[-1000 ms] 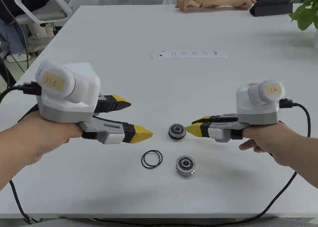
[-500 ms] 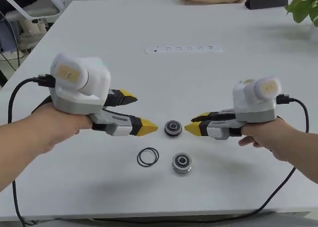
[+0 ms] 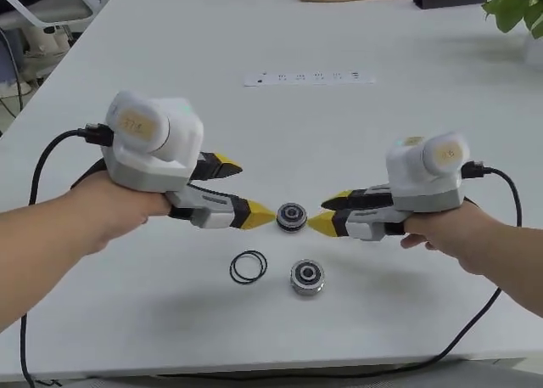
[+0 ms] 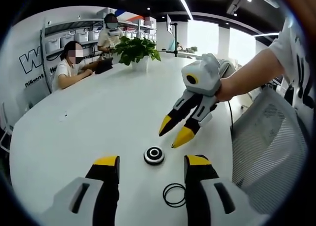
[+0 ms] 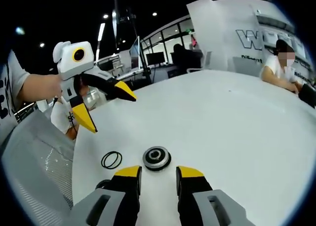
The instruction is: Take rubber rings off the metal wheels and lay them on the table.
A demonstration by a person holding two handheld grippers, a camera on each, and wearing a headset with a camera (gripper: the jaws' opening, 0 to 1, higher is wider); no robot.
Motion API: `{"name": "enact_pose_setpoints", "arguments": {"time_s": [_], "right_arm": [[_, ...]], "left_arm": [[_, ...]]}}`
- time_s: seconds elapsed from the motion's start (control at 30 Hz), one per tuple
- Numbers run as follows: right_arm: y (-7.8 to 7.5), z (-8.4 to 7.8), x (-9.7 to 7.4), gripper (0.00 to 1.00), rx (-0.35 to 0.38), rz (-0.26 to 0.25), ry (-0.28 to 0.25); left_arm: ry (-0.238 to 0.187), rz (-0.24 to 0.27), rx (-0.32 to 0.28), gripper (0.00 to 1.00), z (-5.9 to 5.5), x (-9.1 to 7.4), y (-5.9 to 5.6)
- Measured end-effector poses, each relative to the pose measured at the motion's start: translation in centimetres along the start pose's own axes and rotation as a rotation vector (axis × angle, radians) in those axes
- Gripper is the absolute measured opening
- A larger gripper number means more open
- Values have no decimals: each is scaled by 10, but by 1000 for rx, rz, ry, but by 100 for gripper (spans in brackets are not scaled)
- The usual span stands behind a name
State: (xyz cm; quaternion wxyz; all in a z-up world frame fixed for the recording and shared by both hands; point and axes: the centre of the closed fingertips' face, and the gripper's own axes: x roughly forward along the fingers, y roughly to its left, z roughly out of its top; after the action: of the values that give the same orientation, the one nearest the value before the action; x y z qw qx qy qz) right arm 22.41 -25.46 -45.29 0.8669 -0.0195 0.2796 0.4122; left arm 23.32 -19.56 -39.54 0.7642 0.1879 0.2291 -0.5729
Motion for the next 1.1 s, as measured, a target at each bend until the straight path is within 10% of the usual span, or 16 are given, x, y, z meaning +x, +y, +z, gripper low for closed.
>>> {"name": "enact_pose_setpoints", "arguments": {"time_s": [1.1], "right_arm": [[-8,-12,10,32,-56,-4,26]], "left_arm": [[31,-63,2,35,-14,48,-8]]}}
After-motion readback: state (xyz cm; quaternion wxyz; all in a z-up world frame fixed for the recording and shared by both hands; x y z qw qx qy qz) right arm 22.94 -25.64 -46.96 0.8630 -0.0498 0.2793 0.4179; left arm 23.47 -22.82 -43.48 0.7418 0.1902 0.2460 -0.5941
